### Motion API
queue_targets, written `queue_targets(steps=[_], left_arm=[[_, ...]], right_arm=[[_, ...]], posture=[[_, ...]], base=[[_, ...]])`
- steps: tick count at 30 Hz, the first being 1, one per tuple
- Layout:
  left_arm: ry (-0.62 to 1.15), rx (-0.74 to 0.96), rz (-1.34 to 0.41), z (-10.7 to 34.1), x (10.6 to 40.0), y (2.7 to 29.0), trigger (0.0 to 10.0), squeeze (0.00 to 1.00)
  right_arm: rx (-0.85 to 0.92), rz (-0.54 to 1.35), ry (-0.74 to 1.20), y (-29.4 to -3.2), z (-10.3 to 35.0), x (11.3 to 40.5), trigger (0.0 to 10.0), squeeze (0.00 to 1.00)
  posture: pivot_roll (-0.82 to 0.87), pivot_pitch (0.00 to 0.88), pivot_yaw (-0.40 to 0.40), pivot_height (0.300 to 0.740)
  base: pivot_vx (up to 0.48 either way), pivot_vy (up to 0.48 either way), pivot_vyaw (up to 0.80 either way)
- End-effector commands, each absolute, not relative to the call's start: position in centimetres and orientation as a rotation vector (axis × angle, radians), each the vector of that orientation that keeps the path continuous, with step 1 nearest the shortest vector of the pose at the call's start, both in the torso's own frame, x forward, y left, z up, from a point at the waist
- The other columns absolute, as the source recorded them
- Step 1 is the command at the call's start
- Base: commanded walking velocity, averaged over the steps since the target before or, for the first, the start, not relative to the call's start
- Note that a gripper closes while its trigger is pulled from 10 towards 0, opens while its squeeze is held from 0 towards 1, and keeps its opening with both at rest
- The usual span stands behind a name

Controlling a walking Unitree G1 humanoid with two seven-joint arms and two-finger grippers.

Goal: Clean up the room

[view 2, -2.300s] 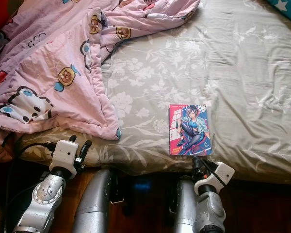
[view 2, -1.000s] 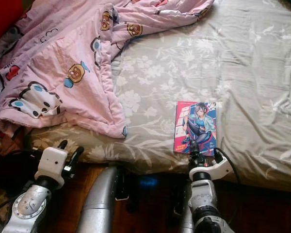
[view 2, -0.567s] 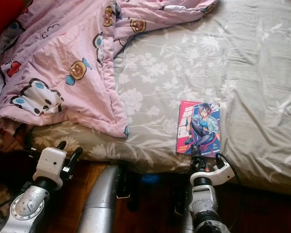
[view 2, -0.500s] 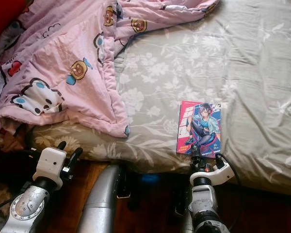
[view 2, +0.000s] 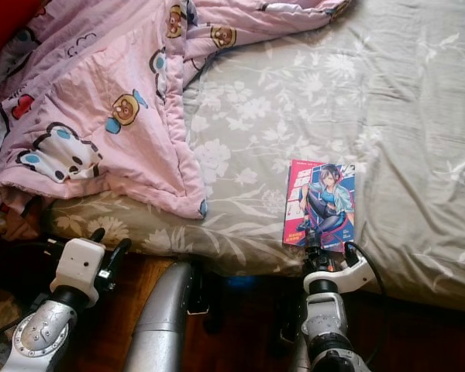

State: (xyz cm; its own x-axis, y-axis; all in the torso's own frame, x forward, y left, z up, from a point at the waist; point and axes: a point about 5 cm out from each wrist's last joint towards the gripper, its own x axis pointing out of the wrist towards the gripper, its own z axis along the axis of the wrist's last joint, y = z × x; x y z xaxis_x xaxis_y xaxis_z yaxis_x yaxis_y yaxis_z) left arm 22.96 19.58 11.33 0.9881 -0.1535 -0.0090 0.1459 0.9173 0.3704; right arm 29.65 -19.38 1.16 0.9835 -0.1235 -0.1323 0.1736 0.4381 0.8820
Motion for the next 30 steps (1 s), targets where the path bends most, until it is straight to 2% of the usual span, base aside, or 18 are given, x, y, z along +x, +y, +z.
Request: queue_targets(steps=[1,11,21,22,30], left_arm=[[0.037,0.396,-0.155,10.5,22.0,20.1,10.0,0.00],[0.052,0.404,-0.157,10.8,21.0,20.2,10.0,0.00],[0.065,0.406,-0.160,10.9,20.7,20.2,10.0,0.00],[0.066,0.404,-0.160,10.9,20.7,20.1,10.0,0.00],[0.067,0.397,-0.160,10.6,21.1,19.9,10.0,0.00]], right_arm=[[1.136,-0.250,0.112,-19.4,-0.5,28.2,10.0,0.00],[1.161,-0.280,0.099,-19.8,0.0,28.8,10.0,0.00],[1.215,-0.255,0.040,-19.2,2.1,31.0,9.8,0.00],[1.215,-0.246,0.032,-19.2,2.4,31.3,0.0,0.00],[1.195,-0.251,0.027,-19.8,2.2,31.0,0.0,0.00]], posture=[[0.40,0.588,0.132,0.625],[0.44,0.609,0.153,0.625],[0.45,0.613,0.156,0.625],[0.45,0.612,0.153,0.625],[0.43,0.601,0.139,0.625]], base=[[0.000,0.000,0.00],[0.000,0.000,0.00],[0.000,0.000,0.00],[0.000,0.000,0.00],[0.000,0.000,0.00]])
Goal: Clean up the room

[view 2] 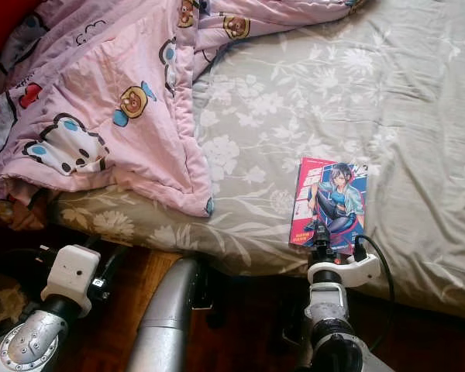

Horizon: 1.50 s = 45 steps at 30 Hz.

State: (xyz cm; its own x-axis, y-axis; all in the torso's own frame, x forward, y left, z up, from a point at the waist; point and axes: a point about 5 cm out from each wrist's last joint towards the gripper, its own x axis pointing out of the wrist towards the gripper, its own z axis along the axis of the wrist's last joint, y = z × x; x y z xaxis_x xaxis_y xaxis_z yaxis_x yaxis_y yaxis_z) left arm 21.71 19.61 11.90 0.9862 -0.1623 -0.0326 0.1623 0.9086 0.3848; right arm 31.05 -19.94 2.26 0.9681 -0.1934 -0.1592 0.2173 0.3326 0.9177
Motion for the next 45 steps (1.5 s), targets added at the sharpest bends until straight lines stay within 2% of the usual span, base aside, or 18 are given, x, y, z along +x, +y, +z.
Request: queue_targets(steps=[1,16,28,36,37,38,39,40,45], left_arm=[[0.068,0.395,-0.160,10.5,21.2,19.8,10.0,0.00],[0.062,0.383,-0.151,9.8,22.2,19.6,10.0,0.00],[0.025,0.356,-0.113,9.1,24.5,19.2,10.0,0.00],[0.022,0.337,-0.075,8.0,26.1,19.2,10.0,0.00],[0.021,0.336,-0.071,7.8,26.2,19.3,10.0,0.00],[0.022,0.335,-0.068,7.7,26.3,19.3,10.0,0.00],[0.021,0.334,-0.064,7.7,26.5,19.3,10.0,0.00],[0.021,0.332,-0.061,7.6,26.6,19.3,10.0,0.00],[0.015,0.328,-0.048,7.2,27.6,19.4,10.0,0.00]], right_arm=[[1.191,-0.254,0.027,-20.0,2.0,30.8,0.0,0.00],[1.099,-0.263,0.082,-20.2,0.6,29.2,0.0,0.00],[0.791,-0.167,0.103,-20.4,1.0,28.9,0.0,0.00],[0.460,-0.067,0.108,-19.7,1.4,28.2,0.0,0.00],[0.433,-0.053,0.111,-19.5,1.3,28.0,4.2,0.00],[0.418,-0.045,0.113,-19.4,1.3,27.9,4.2,0.00],[0.404,-0.037,0.114,-19.2,1.3,27.8,8.8,0.00],[0.391,-0.028,0.113,-19.0,1.3,27.7,10.0,0.00],[0.280,-0.033,0.132,-18.9,1.0,26.6,10.0,0.00]], posture=[[0.42,0.595,0.136,0.625],[0.37,0.551,0.103,0.625],[0.30,0.464,0.042,0.625],[0.24,0.387,-0.004,0.625],[0.23,0.373,-0.010,0.625],[0.23,0.369,-0.013,0.625],[0.22,0.362,-0.016,0.625],[0.22,0.359,-0.018,0.625],[0.19,0.322,-0.031,0.625]], base=[[0.000,0.000,0.00],[0.000,0.000,0.00],[0.000,0.000,0.00],[0.000,0.000,0.00],[0.000,0.000,0.00],[0.000,0.000,0.00],[0.000,0.000,0.00],[0.000,0.000,0.00],[0.000,0.000,0.00]])
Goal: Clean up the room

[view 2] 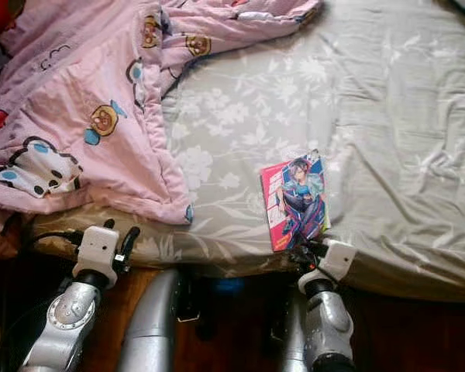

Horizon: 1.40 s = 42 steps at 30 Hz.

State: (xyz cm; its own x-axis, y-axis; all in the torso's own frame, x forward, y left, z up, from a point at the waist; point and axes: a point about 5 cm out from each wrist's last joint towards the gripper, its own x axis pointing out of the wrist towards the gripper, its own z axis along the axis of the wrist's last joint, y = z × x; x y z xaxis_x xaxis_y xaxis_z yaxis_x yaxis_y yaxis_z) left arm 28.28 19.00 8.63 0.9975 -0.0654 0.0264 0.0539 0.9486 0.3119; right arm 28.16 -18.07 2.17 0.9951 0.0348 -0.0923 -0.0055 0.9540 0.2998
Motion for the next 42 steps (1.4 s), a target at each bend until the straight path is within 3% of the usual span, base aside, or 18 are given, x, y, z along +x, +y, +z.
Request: queue_targets(steps=[1,19,20,21,22,23,42], left_arm=[[0.012,0.328,-0.048,7.2,27.7,19.3,10.0,0.00],[-0.019,0.341,-0.054,7.2,29.1,19.6,10.0,0.00],[-0.019,0.342,-0.056,7.2,29.1,19.6,10.0,0.00],[-0.019,0.342,-0.057,7.1,29.1,19.6,10.0,0.00],[-0.019,0.342,-0.057,7.1,29.1,19.6,10.0,0.00],[-0.020,0.342,-0.060,7.1,29.1,19.5,10.0,0.00],[0.022,0.352,-0.122,6.3,28.9,18.8,10.0,0.00]], right_arm=[[0.264,-0.038,0.138,-19.0,0.9,26.3,10.0,0.00],[0.277,-0.311,0.323,-22.0,-2.6,20.4,10.0,0.00],[0.278,-0.316,0.323,-22.1,-2.6,20.6,10.0,0.11],[0.281,-0.319,0.323,-22.2,-2.5,20.7,10.0,0.80],[0.281,-0.319,0.323,-22.2,-2.5,20.7,10.0,0.80],[0.308,-0.326,0.317,-22.3,-2.3,21.2,10.0,1.00],[0.301,-0.235,0.261,-20.9,-0.6,24.9,10.0,1.00]], posture=[[0.18,0.313,-0.033,0.625],[0.15,0.290,-0.020,0.625],[0.15,0.292,-0.019,0.625],[0.15,0.292,-0.019,0.625],[0.15,0.292,-0.019,0.625],[0.15,0.294,-0.019,0.625],[0.18,0.311,-0.002,0.625]], base=[[0.000,0.000,0.00],[0.000,0.000,0.00],[0.000,0.000,0.00],[0.000,0.000,0.00],[0.000,0.000,0.00],[0.000,0.000,0.00],[0.000,0.000,0.00]])
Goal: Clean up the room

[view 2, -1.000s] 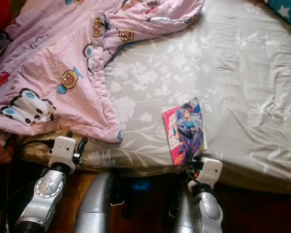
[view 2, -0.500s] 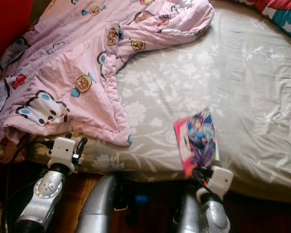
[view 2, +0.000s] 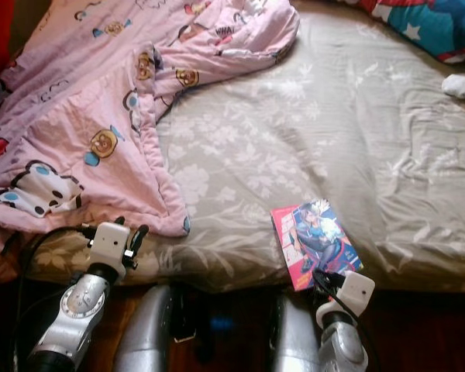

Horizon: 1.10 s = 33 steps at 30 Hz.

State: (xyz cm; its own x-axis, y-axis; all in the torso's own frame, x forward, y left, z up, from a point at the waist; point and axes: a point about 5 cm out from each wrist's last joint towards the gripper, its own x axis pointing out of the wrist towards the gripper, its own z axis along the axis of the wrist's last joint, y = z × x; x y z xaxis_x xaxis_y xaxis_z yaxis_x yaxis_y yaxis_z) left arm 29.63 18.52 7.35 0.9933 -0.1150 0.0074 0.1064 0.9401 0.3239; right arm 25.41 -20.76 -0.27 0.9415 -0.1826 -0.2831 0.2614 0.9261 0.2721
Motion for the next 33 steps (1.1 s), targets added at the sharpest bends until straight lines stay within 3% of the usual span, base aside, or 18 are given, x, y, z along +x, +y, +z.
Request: queue_targets(steps=[1,5,6,7,8,9,10,11,12,20,33], left_arm=[[0.026,0.353,-0.120,6.1,28.7,19.0,10.0,0.00],[0.030,0.353,-0.117,6.0,28.7,19.0,10.0,0.00],[0.030,0.353,-0.116,6.0,28.7,19.0,10.0,0.00],[0.030,0.353,-0.115,6.0,28.7,19.0,10.0,0.00],[0.029,0.353,-0.114,6.0,28.7,19.0,10.0,0.00],[0.028,0.353,-0.114,6.0,28.7,19.0,10.0,0.00],[0.027,0.353,-0.112,6.0,28.7,19.0,10.0,0.00],[0.027,0.353,-0.112,6.0,28.7,19.0,10.0,0.00],[0.026,0.354,-0.111,6.0,28.7,19.0,10.0,0.00],[0.025,0.370,-0.096,6.0,28.3,19.7,10.0,0.00],[0.029,0.382,-0.099,6.0,28.1,19.9,10.0,0.00]], right_arm=[[0.270,-0.206,0.202,-20.8,0.5,25.7,10.0,1.00],[0.272,-0.167,0.160,-20.4,1.4,26.7,10.0,1.00],[0.304,-0.164,0.173,-20.3,1.3,27.0,10.0,0.25],[0.311,-0.167,0.179,-20.3,1.3,27.1,10.0,0.00],[0.333,-0.180,0.187,-20.3,1.1,27.1,10.0,0.00],[0.348,-0.189,0.191,-20.3,1.0,27.1,7.9,0.00],[0.397,-0.230,0.242,-20.6,0.3,26.9,3.6,0.00],[0.397,-0.230,0.242,-20.6,0.3,26.9,3.6,0.00],[0.441,-0.243,0.253,-20.6,0.0,26.8,0.0,0.00],[0.628,-0.322,0.223,-21.2,0.2,27.6,0.0,0.00],[0.672,-0.348,0.235,-21.6,-0.2,27.6,0.0,0.00]], posture=[[0.18,0.309,-0.001,0.625],[0.17,0.305,-0.002,0.625],[0.17,0.304,-0.002,0.625],[0.18,0.302,-0.002,0.625],[0.18,0.302,-0.003,0.625],[0.18,0.302,-0.003,0.625],[0.18,0.302,-0.003,0.625],[0.18,0.302,-0.003,0.625],[0.18,0.304,-0.001,0.625],[0.20,0.311,0.009,0.625],[0.21,0.315,0.015,0.625]], base=[[0.000,0.000,0.00],[0.000,0.000,0.00],[0.000,0.000,0.00],[0.000,0.000,0.00],[0.000,0.000,0.00],[0.000,0.000,0.00],[0.000,0.000,0.00],[0.000,0.000,0.00],[0.000,0.000,0.00],[0.000,0.000,0.00],[0.000,0.000,0.00]])
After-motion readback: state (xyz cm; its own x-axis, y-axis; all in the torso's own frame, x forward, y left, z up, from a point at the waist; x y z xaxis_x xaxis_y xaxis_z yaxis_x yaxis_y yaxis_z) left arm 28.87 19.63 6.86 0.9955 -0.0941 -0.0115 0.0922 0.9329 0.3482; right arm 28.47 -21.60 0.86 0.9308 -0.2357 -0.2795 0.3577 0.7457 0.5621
